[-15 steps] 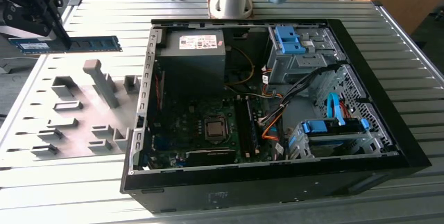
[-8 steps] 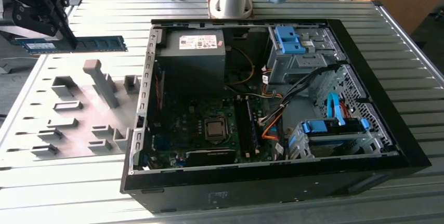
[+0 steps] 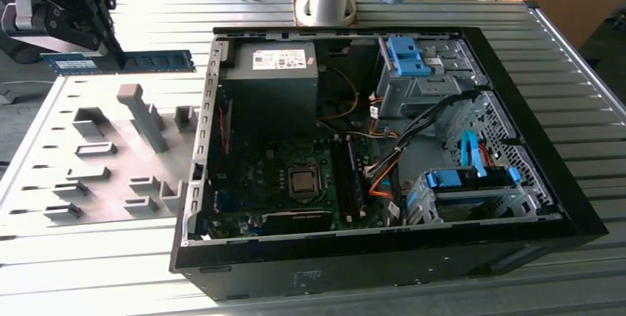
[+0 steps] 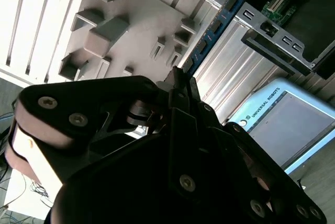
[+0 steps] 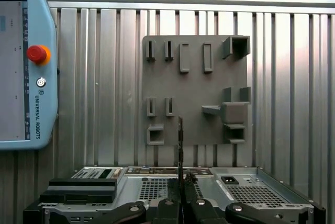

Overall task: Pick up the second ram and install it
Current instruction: 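Pick up the second ram and move it above second insertion slot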

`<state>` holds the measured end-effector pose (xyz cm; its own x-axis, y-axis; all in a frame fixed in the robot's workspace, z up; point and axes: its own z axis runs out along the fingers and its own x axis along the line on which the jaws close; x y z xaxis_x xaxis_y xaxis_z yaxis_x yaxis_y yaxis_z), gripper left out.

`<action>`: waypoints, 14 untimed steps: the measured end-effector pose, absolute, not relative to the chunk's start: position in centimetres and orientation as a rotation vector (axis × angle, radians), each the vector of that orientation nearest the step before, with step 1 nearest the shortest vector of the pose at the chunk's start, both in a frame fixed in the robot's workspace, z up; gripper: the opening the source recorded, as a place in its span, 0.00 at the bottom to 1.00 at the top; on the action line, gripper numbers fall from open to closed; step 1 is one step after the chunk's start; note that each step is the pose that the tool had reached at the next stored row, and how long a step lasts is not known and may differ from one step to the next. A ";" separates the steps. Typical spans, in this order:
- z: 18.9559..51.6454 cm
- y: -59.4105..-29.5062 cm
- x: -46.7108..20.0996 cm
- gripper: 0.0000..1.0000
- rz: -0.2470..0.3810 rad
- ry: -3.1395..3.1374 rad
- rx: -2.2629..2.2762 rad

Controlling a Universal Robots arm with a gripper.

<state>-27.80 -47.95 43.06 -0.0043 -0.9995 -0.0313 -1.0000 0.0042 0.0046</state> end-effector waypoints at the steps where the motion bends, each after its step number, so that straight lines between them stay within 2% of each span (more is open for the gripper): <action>1: 43.1 -47.9 -27.7 0.14 0.040 2.213 -2.203; 14: 43.1 -48.0 -25.8 0.14 0.041 2.212 -2.203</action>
<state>-25.82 -47.95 43.06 -0.0043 -0.9995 -0.0322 -1.0000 0.0041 0.0046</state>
